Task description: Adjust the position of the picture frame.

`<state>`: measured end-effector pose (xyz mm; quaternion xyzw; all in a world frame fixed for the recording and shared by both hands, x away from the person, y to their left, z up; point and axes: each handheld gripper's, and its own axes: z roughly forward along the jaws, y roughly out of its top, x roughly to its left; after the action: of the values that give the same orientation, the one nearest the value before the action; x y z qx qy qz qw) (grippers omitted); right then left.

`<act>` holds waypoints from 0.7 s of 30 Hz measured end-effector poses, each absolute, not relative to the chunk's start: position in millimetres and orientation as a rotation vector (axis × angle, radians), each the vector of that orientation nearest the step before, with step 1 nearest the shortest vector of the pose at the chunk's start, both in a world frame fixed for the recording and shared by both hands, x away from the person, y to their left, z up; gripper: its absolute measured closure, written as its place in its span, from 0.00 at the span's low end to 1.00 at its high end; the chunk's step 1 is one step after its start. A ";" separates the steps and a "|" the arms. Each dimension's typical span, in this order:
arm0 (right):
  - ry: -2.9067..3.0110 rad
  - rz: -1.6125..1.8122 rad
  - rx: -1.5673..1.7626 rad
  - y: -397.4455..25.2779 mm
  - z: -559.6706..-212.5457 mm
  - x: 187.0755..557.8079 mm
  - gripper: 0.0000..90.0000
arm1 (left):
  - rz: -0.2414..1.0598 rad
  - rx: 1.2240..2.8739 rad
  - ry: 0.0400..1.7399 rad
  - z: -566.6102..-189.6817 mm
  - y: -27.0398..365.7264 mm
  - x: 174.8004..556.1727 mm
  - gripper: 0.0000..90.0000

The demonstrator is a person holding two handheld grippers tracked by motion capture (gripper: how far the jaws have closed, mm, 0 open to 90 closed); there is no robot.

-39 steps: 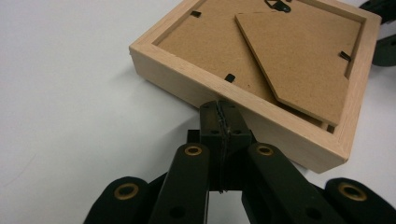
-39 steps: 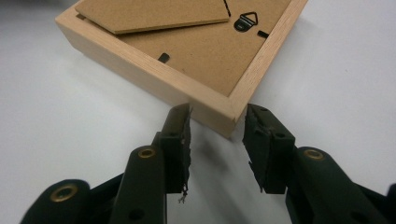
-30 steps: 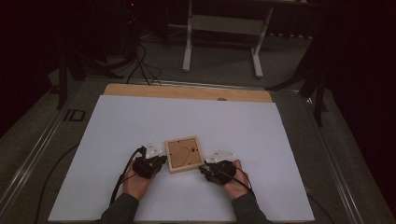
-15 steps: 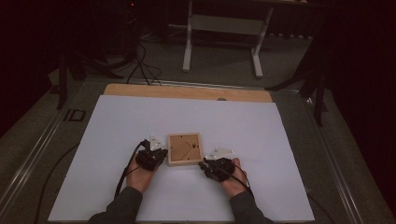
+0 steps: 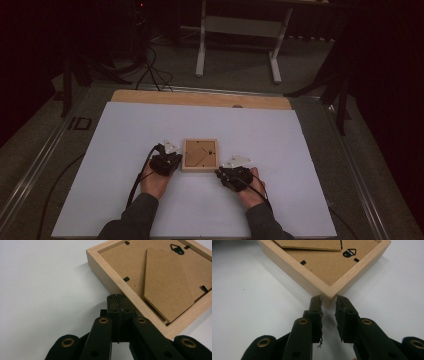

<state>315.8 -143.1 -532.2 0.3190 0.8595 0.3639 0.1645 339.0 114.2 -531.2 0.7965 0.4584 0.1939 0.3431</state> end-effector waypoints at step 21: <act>2.434 1.048 0.934 -145.1 -532.7 323.9 0.88 | 0.492 2.042 1.217 -531.4 112.9 348.7 0.99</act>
<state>323.9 -145.1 -532.7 0.3280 0.8542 0.3680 0.1652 348.7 112.9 -531.4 0.7882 0.4697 0.1900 0.3494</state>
